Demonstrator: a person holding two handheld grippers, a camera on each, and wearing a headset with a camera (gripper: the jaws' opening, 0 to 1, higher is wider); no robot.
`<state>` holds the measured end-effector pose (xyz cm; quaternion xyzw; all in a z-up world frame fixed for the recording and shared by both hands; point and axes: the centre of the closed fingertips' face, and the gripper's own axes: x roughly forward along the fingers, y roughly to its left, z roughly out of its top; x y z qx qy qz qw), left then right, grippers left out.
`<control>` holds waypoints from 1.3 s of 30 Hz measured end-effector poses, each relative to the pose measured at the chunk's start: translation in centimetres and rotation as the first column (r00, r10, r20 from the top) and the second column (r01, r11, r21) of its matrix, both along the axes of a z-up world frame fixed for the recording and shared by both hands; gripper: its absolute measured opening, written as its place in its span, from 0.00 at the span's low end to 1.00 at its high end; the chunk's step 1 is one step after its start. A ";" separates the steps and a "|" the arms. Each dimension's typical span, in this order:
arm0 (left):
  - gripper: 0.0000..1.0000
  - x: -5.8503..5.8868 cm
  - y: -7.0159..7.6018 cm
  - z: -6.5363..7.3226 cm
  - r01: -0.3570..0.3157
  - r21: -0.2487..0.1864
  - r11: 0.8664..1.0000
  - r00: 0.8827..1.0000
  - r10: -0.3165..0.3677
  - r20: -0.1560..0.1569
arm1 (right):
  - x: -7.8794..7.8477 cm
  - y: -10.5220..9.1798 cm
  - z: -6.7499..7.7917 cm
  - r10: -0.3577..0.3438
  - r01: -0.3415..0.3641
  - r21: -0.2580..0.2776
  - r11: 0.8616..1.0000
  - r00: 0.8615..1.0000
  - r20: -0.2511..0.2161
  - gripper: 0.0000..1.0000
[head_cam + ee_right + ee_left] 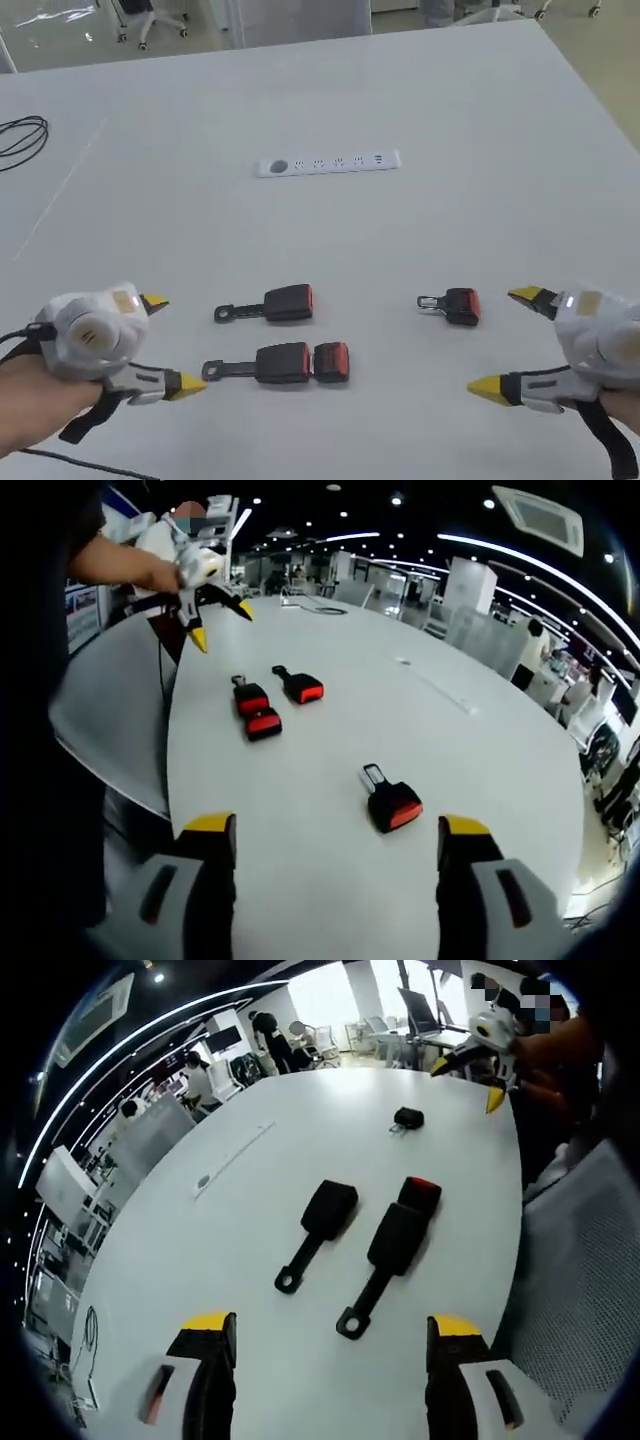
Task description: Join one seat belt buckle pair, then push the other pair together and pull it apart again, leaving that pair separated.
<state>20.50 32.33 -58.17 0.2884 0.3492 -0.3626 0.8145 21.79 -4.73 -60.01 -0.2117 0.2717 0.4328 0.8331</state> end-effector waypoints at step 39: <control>1.00 -4.2 2.7 -0.3 -0.180 -0.116 0.977 0.983 0.183 0.015 | -1.7 -4.0 -0.1 -0.288 0.289 0.096 0.953 0.957 -0.022 0.99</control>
